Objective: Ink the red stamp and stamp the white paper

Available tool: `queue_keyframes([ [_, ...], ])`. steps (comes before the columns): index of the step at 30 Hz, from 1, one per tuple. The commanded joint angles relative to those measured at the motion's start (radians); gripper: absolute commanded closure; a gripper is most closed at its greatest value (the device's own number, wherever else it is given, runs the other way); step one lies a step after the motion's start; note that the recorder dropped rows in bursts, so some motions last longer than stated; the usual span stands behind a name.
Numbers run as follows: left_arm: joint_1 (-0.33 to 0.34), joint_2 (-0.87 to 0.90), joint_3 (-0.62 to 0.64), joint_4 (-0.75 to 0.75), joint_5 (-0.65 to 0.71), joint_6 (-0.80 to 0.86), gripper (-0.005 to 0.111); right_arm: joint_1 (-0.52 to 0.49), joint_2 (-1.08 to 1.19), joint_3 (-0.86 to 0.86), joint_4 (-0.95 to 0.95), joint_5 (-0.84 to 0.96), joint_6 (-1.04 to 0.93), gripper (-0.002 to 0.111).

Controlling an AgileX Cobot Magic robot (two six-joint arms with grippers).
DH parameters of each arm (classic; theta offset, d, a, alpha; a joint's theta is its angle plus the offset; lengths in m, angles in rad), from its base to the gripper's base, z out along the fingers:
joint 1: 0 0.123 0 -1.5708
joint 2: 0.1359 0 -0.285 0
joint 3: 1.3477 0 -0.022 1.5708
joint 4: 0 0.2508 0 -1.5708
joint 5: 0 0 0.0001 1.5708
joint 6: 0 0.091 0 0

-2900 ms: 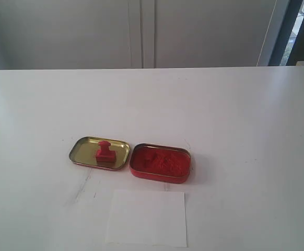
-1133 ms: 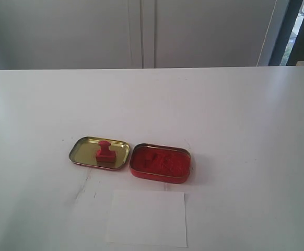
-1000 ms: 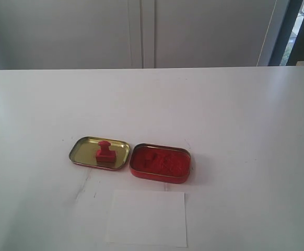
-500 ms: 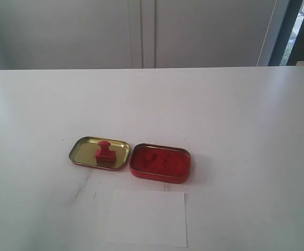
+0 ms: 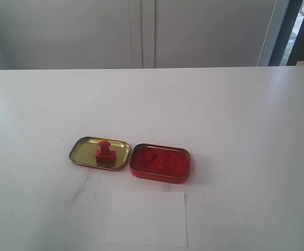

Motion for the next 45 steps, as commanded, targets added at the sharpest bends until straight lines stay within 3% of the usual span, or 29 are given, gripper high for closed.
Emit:
queue_keyframes([
  [1, 0.0, 0.144, -0.125, -0.012, 0.106, 0.039, 0.107, -0.003, -0.006, 0.006, -0.008, -0.014, 0.0, 0.108],
  [9, 0.0, 0.418, -0.316, -0.03, 0.272, 0.144, 0.107, -0.003, -0.006, 0.006, -0.008, -0.014, 0.0, 0.108],
  [17, -0.005, 0.655, -0.427, -0.134, 0.326, 0.275, 0.107, -0.003, -0.006, 0.006, -0.008, -0.014, 0.0, 0.108],
  [33, -0.154, 1.069, -0.642, -0.131, 0.415, 0.377, 0.107, -0.003, -0.006, 0.006, -0.008, -0.014, 0.0, 0.108],
  [45, -0.195, 1.281, -0.794, -0.192, 0.509, 0.48, 0.107, -0.003, -0.006, 0.006, -0.008, -0.014, 0.0, 0.108],
])
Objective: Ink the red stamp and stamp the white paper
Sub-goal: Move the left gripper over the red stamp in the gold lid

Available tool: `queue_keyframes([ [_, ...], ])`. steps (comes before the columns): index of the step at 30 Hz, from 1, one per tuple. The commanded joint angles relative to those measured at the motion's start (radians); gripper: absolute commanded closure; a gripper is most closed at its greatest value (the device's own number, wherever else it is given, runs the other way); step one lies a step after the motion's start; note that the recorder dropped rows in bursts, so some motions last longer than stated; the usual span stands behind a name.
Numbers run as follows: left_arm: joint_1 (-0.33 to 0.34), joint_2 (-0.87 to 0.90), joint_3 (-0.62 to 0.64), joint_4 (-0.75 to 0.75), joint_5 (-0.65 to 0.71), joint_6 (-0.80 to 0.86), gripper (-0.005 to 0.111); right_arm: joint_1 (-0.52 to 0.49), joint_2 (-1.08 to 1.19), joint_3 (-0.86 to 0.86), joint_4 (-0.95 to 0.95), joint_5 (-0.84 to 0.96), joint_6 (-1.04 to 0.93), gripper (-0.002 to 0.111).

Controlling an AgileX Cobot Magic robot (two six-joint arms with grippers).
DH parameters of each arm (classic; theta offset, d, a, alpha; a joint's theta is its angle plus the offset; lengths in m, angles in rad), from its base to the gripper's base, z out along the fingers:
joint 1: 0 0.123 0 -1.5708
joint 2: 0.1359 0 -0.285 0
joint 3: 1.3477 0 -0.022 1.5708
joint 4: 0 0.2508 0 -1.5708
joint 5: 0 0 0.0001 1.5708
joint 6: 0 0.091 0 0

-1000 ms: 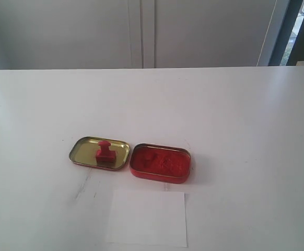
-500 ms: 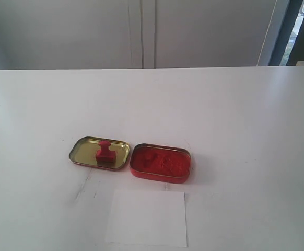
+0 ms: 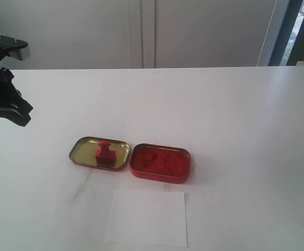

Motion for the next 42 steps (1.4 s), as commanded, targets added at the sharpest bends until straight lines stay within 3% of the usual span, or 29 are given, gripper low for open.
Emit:
queue_keyframes([
  [1, -0.048, 0.062, -0.058, -0.019, 0.05, 0.041, 0.107, -0.003, -0.006, 0.006, -0.008, -0.014, 0.0, 0.108],
  [12, -0.184, 0.236, -0.269, -0.012, 0.158, 0.157, 0.107, -0.003, -0.006, 0.006, -0.008, -0.014, 0.0, 0.108],
  [20, -0.217, 0.345, -0.41, -0.022, 0.265, 0.313, 0.107, -0.003, -0.006, 0.006, -0.008, -0.014, 0.0, 0.108],
  [42, -0.277, 0.418, -0.443, -0.021, 0.274, 0.719, 0.107, -0.003, -0.006, 0.006, -0.008, -0.014, 0.0, 0.108],
])
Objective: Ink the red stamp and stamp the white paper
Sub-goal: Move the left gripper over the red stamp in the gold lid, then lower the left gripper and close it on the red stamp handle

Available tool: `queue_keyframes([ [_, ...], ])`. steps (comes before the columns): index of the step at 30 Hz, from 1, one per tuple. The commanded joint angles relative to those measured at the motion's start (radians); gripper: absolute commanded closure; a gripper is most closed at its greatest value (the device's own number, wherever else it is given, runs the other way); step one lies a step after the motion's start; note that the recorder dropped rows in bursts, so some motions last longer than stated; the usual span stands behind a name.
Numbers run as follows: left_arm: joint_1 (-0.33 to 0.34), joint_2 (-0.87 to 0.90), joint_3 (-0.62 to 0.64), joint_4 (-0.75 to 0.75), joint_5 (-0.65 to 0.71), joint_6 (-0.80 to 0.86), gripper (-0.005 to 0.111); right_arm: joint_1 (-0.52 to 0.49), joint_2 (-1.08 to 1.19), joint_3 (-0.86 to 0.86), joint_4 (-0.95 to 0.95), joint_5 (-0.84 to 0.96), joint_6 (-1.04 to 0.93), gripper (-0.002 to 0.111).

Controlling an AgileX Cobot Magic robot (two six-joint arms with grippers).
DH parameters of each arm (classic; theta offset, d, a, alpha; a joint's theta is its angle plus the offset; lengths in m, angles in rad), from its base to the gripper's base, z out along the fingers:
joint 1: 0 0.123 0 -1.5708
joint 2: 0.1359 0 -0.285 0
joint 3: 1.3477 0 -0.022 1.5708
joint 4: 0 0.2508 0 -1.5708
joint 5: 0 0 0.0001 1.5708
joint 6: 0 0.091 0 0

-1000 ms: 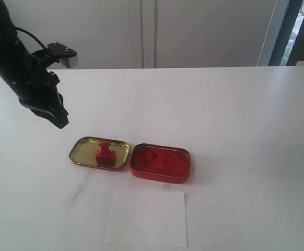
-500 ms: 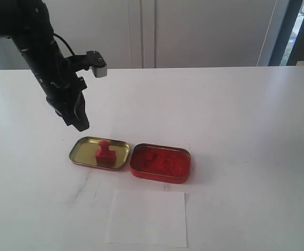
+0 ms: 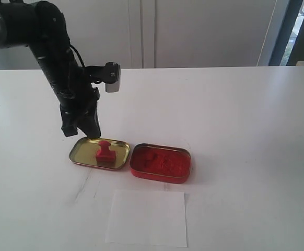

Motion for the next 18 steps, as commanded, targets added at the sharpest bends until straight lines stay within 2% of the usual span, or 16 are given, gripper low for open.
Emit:
queue_keyframes([
  [1, -0.008, 0.006, -0.005, 0.01, -0.003, 0.081, 0.107, -0.003, -0.006, 0.006, -0.008, -0.014, 0.0, 0.108],
  [10, -0.008, 0.026, -0.005, 0.015, -0.04, 0.109, 0.106, -0.003, -0.006, 0.006, -0.008, -0.014, 0.0, 0.108],
  [12, -0.01, 0.032, -0.005, 0.006, -0.04, 0.109, 0.096, -0.003, -0.006, 0.006, -0.008, -0.014, 0.0, 0.108],
  [16, -0.029, 0.042, -0.005, 0.015, -0.088, 0.113, 0.065, -0.003, -0.006, 0.006, -0.008, -0.014, 0.0, 0.108],
  [18, -0.038, 0.042, -0.005, 0.016, -0.127, 0.135, 0.059, -0.003, -0.006, 0.006, -0.008, -0.014, 0.0, 0.108],
])
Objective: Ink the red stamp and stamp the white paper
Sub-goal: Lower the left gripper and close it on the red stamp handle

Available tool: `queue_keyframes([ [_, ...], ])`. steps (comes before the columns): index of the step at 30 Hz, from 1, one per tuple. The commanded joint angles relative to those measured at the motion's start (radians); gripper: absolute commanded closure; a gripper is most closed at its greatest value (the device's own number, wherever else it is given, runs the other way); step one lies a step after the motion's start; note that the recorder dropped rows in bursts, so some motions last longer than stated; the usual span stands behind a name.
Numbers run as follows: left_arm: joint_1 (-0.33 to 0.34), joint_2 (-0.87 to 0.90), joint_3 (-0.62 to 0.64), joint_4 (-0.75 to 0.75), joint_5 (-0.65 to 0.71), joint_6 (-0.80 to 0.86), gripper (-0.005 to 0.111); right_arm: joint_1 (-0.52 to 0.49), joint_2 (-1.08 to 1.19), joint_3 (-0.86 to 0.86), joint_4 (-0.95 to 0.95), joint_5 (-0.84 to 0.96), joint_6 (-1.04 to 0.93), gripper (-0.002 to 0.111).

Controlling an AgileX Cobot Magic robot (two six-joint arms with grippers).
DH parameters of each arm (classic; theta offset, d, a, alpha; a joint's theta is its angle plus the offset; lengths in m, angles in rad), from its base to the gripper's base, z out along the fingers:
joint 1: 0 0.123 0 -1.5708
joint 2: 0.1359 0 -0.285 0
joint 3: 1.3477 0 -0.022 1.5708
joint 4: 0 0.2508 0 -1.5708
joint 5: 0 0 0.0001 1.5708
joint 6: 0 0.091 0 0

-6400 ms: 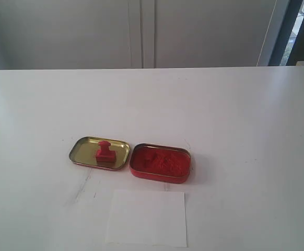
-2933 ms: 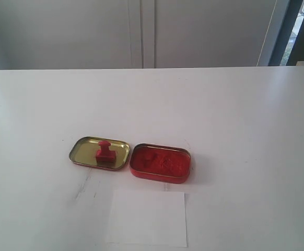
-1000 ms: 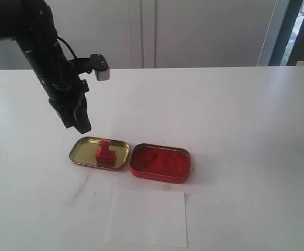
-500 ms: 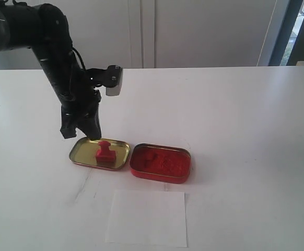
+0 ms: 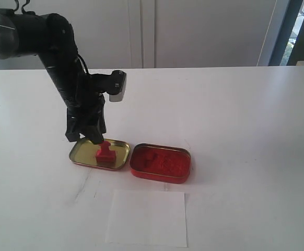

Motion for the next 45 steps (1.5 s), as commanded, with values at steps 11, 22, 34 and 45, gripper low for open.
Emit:
queue_keyframes([
  [11, -0.026, 0.023, 0.001, 0.038, -0.007, 0.019, 0.06, -0.003, -0.006, 0.006, -0.008, -0.014, 0.0, 0.108],
  [22, -0.026, 0.076, 0.001, 0.024, -0.031, 0.016, 0.06, -0.003, -0.006, 0.006, -0.008, -0.014, 0.0, 0.108],
  [34, -0.026, 0.114, 0.001, 0.009, -0.061, 0.016, 0.06, -0.003, -0.006, 0.006, -0.008, -0.014, 0.0, 0.108],
  [45, -0.026, 0.116, 0.001, 0.009, -0.078, -0.004, 0.105, -0.003, -0.006, 0.006, -0.008, -0.014, 0.0, 0.108],
])
